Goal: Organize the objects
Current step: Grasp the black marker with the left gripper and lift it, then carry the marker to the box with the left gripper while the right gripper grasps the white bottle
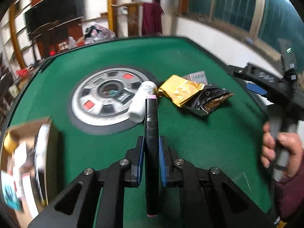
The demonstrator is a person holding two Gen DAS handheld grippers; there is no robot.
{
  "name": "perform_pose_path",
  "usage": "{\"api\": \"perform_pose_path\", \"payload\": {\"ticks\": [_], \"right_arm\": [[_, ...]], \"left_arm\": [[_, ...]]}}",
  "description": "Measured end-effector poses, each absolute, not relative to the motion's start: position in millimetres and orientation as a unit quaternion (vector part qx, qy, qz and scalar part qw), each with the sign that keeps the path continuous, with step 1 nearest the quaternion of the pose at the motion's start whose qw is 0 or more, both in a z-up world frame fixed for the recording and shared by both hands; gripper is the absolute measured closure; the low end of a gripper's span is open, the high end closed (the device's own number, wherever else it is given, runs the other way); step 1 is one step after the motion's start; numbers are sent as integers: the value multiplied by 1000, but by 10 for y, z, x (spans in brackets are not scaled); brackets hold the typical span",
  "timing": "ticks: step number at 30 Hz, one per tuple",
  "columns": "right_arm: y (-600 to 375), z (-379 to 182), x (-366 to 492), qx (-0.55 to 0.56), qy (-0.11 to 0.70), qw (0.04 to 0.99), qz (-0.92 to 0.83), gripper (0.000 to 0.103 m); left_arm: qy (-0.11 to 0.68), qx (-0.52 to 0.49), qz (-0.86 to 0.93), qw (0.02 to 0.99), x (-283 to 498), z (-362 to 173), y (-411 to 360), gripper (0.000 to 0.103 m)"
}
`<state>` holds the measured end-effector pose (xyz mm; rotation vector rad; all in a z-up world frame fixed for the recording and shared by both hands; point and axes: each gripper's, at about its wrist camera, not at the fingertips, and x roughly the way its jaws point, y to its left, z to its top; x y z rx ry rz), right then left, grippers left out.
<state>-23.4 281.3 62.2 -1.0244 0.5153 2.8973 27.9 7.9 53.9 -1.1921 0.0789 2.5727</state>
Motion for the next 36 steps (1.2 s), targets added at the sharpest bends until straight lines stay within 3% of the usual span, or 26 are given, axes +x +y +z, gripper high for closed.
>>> {"api": "perform_pose_path", "payload": {"ticks": [10, 12, 17, 22, 24, 26, 28, 34, 36], "right_arm": [[2586, 781, -42, -280, 111, 93, 949, 0], [2545, 899, 80, -292, 148, 65, 942, 0], [1999, 1212, 148, -305, 124, -18, 944, 0], [1317, 1028, -208, -405, 138, -139, 893, 1], [1083, 850, -460, -440, 119, -126, 881, 6], [962, 693, -634, -469, 109, -111, 870, 24], [905, 529, -813, -500, 113, -86, 854, 34], [875, 320, -1054, -518, 91, 2, 850, 38], [848, 268, -1146, -522, 78, 9, 849, 46]], "left_arm": [[-35, -389, 902, 184, 1063, 796, -489, 88], [-56, -375, 904, 200, 1187, 844, -645, 88], [-109, -338, 911, 211, 1392, 929, -1020, 88], [-151, -317, 915, 197, 1563, 921, -1409, 88], [-162, -310, 919, 184, 1613, 903, -1576, 88], [-169, -306, 921, 174, 1630, 885, -1707, 88], [-177, -302, 922, 163, 1638, 865, -1847, 88], [-194, -302, 921, 152, 1580, 809, -2085, 88], [-198, -304, 920, 151, 1580, 789, -2126, 88]]}}
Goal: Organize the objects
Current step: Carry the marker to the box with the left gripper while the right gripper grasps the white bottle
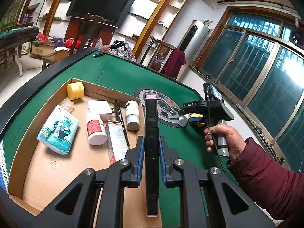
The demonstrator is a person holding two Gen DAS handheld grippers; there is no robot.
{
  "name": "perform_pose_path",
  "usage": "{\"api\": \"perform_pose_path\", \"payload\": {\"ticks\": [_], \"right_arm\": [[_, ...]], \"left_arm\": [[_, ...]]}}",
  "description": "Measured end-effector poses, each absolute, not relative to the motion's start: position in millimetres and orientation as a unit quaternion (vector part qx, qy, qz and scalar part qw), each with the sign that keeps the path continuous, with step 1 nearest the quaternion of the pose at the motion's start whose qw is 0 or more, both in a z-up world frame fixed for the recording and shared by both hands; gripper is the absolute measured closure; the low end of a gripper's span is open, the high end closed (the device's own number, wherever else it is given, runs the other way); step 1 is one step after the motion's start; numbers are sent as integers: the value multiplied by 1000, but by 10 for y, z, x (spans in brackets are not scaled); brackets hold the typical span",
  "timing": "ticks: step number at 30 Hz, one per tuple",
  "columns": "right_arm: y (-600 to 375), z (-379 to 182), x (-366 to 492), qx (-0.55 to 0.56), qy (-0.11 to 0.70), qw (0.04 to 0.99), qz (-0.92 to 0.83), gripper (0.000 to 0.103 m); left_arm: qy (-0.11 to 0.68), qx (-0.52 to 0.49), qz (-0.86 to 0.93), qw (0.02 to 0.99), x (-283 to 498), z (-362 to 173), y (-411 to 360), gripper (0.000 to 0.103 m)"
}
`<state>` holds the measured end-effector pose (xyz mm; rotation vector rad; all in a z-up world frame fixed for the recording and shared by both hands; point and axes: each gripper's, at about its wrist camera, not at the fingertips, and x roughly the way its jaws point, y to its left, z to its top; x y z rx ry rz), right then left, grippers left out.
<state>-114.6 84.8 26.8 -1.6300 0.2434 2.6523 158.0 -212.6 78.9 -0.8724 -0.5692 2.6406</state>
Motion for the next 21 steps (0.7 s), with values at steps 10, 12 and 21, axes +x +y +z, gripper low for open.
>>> {"api": "perform_pose_path", "payload": {"ticks": [10, 12, 21], "right_arm": [[927, 297, -912, -513, 110, -46, 850, 66], [973, 347, -767, -510, 139, -74, 845, 66], [500, 801, -87, -483, 166, -232, 828, 65]], "left_arm": [[-191, -303, 924, 129, 1643, 817, -2233, 88], [-197, -301, 925, 125, 1689, 842, -2308, 88], [-157, -337, 927, 38, 1761, 864, -2704, 88]]}}
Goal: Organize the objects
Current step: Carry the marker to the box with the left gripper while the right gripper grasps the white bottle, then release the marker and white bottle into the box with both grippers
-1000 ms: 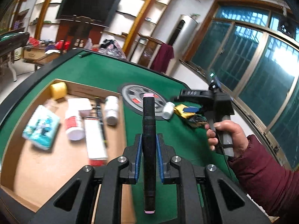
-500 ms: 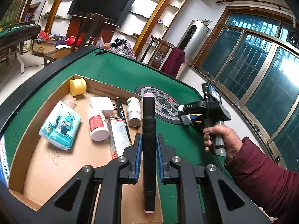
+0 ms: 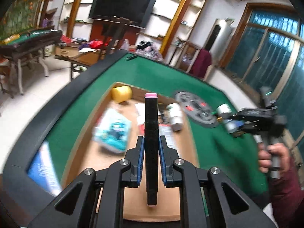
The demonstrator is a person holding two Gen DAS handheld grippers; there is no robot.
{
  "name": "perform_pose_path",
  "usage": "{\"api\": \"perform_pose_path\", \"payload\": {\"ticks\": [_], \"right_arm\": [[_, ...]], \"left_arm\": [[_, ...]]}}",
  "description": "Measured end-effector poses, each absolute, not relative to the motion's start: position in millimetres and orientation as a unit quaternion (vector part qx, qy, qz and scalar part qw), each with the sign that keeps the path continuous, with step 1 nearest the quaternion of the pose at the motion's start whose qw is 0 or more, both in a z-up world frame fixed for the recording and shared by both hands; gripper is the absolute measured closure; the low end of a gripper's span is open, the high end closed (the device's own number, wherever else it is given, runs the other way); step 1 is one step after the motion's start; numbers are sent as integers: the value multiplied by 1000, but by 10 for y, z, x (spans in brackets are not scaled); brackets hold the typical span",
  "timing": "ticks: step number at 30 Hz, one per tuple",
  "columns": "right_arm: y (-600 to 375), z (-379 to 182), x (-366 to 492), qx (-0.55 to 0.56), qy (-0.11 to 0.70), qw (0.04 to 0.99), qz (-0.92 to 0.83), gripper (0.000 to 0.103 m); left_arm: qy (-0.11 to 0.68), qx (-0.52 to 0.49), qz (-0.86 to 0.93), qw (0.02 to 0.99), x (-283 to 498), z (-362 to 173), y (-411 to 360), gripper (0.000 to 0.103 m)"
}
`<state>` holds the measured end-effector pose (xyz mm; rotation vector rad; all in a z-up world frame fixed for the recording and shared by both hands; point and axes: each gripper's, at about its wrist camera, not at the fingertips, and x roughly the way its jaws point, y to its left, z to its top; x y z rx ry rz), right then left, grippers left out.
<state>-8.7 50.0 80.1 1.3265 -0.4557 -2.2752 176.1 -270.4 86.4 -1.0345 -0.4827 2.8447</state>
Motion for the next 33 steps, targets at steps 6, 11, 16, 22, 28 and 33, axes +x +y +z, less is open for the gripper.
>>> {"api": "perform_pose_path", "payload": {"ticks": [6, 11, 16, 22, 28, 33], "right_arm": [[-193, 757, 150, 502, -142, 311, -795, 65], [-719, 590, 240, 518, -119, 339, -776, 65], [-1007, 524, 289, 523, -108, 347, -771, 65], [-1261, 498, 206, 531, -92, 351, -766, 65], [-1554, 430, 64, 543, -80, 359, -755, 65], [-1875, 391, -23, 551, -66, 368, -746, 65]], "left_arm": [[-161, -388, 907, 33, 1676, 663, -2800, 88], [-162, -418, 893, 36, 1475, 477, -2781, 88], [-145, -434, 889, 10, 1235, 407, -2756, 88], [-173, -414, 894, -5, 1307, 469, -2884, 73], [-217, -356, 908, -32, 1814, 688, -3179, 45], [-259, -343, 902, -35, 2025, 674, -3400, 42]]}}
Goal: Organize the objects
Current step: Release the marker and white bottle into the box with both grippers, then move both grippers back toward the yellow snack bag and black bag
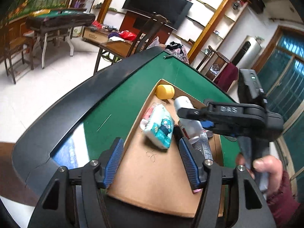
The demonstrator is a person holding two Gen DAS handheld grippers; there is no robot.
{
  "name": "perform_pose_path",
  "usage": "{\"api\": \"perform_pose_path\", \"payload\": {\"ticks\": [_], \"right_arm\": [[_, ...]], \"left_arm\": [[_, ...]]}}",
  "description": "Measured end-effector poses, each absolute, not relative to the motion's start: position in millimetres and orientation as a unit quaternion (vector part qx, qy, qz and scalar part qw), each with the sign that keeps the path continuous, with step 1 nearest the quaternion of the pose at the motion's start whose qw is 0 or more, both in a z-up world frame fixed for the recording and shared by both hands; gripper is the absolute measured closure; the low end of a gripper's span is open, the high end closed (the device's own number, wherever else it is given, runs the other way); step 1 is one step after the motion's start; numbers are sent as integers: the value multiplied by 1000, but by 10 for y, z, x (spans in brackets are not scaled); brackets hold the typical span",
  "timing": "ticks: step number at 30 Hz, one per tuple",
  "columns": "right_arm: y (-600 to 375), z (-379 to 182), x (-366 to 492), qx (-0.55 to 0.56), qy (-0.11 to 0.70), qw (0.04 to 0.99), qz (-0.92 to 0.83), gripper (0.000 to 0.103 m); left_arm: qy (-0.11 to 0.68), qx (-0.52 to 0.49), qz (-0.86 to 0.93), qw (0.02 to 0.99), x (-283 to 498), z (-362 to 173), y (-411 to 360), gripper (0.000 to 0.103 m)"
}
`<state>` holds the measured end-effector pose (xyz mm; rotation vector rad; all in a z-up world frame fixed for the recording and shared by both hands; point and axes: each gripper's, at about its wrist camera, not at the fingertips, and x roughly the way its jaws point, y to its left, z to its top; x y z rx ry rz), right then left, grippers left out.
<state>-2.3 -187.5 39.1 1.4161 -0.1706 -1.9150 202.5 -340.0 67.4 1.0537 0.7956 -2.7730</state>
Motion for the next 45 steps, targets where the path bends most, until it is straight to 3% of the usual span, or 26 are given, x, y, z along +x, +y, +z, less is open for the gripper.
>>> {"api": "perform_pose_path", "payload": {"ticks": [9, 20, 32, 41, 45], "right_arm": [[-2119, 299, 21, 534, 1, 325, -781, 64], [-1421, 886, 366, 441, -38, 324, -836, 18], [-118, 1118, 524, 390, -92, 226, -888, 15], [1093, 1115, 553, 306, -44, 61, -949, 10], [1585, 1110, 376, 298, -63, 30, -952, 10]], "left_arm": [[254, 355, -899, 39, 2080, 622, -3406, 40], [230, 350, -906, 62, 2145, 791, -3140, 31], [185, 357, -916, -1, 1971, 1019, -2371, 29], [150, 392, -903, -92, 1781, 941, -1554, 28], [132, 396, -902, -110, 1772, 983, -1215, 28]]}}
